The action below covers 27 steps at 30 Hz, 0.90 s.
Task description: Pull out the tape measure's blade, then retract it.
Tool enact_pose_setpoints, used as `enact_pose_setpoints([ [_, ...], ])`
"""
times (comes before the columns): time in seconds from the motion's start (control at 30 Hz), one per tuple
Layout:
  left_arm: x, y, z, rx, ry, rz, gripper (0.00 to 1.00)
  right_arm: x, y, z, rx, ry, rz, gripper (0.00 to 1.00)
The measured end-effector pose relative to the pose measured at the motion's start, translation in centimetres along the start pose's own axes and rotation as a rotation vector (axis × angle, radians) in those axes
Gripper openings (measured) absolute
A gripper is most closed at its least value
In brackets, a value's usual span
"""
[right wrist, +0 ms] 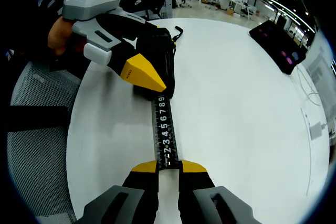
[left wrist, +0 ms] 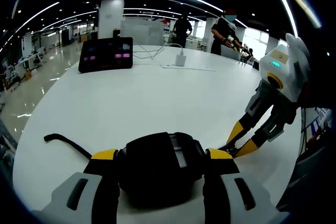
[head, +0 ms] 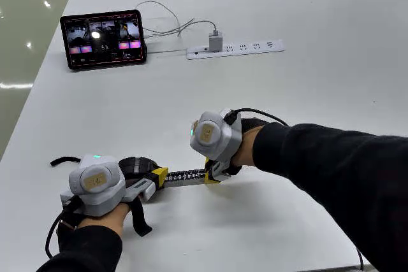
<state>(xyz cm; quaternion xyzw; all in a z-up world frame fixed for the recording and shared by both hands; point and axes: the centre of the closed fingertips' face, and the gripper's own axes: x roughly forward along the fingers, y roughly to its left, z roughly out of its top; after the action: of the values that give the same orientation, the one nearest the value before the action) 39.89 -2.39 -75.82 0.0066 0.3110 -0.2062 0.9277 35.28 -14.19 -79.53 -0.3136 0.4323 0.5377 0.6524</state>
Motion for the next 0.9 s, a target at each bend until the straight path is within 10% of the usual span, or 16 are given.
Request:
enact_pose_setpoints([
  [0.9,0.0,0.0,0.0,-0.010,0.000,0.000,0.59,0.7,0.1,1.4,0.006,-0.048,0.000,0.09],
])
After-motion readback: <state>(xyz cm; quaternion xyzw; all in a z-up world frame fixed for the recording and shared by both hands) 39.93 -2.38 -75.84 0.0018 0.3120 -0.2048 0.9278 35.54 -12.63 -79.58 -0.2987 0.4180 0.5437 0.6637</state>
